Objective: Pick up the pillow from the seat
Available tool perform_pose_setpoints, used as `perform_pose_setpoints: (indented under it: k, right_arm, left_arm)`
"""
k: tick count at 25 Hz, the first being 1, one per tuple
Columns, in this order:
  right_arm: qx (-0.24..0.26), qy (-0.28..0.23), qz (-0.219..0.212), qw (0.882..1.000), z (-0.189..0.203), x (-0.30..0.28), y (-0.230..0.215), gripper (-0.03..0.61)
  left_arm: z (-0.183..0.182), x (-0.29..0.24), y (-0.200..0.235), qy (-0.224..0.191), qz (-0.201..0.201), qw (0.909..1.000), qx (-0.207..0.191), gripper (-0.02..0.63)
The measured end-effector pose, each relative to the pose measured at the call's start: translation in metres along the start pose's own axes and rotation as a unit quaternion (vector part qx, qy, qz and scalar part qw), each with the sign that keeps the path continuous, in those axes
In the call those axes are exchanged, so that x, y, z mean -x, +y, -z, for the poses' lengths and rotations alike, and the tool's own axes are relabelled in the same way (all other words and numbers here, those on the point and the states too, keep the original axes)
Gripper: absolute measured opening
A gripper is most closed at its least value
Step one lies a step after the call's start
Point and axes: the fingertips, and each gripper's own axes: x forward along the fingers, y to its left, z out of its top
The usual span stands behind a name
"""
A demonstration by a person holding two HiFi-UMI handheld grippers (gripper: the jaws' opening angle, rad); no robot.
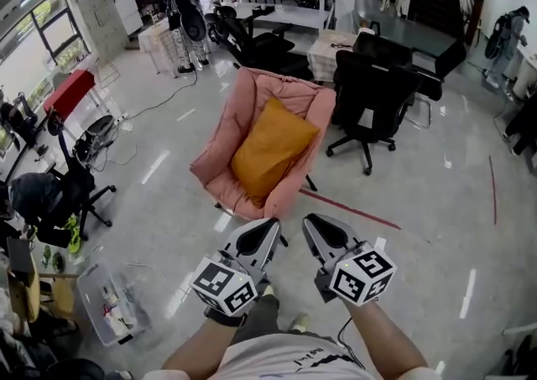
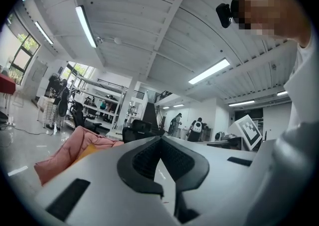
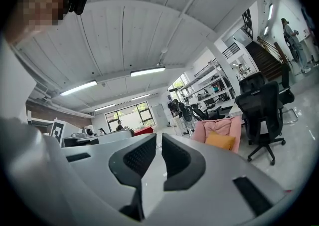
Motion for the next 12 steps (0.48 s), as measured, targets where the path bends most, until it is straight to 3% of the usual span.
perform_pose_setpoints:
  k: [7, 12]
  right_arm:
    - [-0.005, 0.010, 0.006, 1.000, 0.005, -0.061, -0.029, 0.028]
    - [-0.013, 0.027, 0.015, 0.999, 0.005, -0.126, -0.062, 0.080]
  left_arm:
    - [0.007, -0.031, 0.063, 0.006, -0.007, 0.9999, -0.005, 0.011]
    - [0.005, -0.071, 0.126, 0.012, -0.003, 0.9999, -0.009, 0.011]
